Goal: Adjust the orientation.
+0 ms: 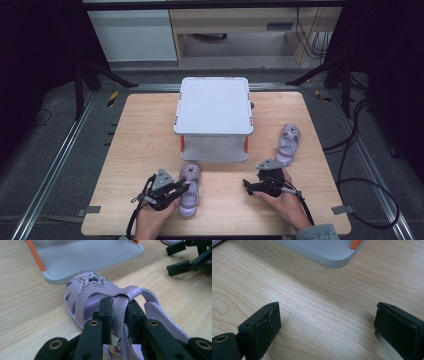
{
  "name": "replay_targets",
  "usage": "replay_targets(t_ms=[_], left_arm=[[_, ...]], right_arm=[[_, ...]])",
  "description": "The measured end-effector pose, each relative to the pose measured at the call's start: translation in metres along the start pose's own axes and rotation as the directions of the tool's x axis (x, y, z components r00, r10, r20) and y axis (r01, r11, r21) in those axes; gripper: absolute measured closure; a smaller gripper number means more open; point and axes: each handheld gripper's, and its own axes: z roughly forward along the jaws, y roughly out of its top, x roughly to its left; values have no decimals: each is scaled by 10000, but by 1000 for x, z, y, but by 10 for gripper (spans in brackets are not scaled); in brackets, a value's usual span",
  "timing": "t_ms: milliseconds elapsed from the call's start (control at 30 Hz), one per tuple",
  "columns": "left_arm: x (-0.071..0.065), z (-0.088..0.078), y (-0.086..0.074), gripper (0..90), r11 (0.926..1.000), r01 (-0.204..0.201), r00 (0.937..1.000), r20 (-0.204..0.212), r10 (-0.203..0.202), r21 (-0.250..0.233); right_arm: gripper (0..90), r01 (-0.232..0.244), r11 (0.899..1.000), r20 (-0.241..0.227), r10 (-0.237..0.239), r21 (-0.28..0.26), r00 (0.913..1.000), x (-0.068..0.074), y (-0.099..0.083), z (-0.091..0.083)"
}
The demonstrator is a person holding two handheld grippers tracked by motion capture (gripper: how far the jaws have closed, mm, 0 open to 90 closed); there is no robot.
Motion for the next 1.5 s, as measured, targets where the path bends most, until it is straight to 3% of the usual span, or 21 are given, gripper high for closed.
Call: replay_targets(t_ms=[167, 200, 233, 300, 367, 500, 667, 867, 933, 1033, 1200, 1500], left_arm=[[1, -1, -2, 693, 10000, 1, 9998, -214, 0, 50], [1, -1, -3, 618, 10000, 75, 9996, -267, -74, 43], [1, -2, -3, 618, 9999, 107, 9995, -307, -106, 21], [1, -4, -4, 532, 9999, 164, 9991, -389, -163, 32], [-3, -7, -9, 437, 9999, -32, 9983, -580, 39, 121], [-4, -9, -14, 402, 9997, 151, 9982, -585, -141, 170], [-2, -10, -16, 437, 9992, 371, 9969, -705, -358, 177], [1, -9, -17, 584, 9976, 530, 9978, -431, -511, 451], [0, -7, -17, 676, 9969, 595, 9980, -260, -582, 511], [-2, -6, -17, 720, 9973, 419, 9984, -393, -395, 601], [0, -9, -12, 777, 9989, 425, 9951, -901, -404, 216], [2, -16, 6, 803, 9985, 495, 9945, -907, -515, -242]], right_arm=[[71, 4, 10000, -2, -4, -4, 10000, 0, 0, 0], [71, 15, 10000, -2, -15, -6, 10000, 0, 0, 0], [71, 15, 10000, -2, -15, -6, 10000, 0, 0, 0], [74, 0, 10000, -12, 0, -4, 10000, 0, 0, 0], [102, 63, 10000, -86, -64, -44, 9999, 0, 0, -1], [173, 189, 9996, -250, -184, 218, 9995, -1, 4, -4], [241, 126, 9994, -207, -133, -336, 9997, -6, 13, -15], [287, -151, 9979, -230, 137, -635, 9996, -13, 22, -24], [306, -232, 9969, -177, 219, -755, 9996, -17, 28, -30], [319, -300, 9957, -117, 291, -876, 9995, -21, 34, -36], [324, -384, 9947, -71, 379, -951, 9993, -25, 37, -40], [370, -418, 9919, -97, 409, -1198, 9991, -30, 49, -49]])
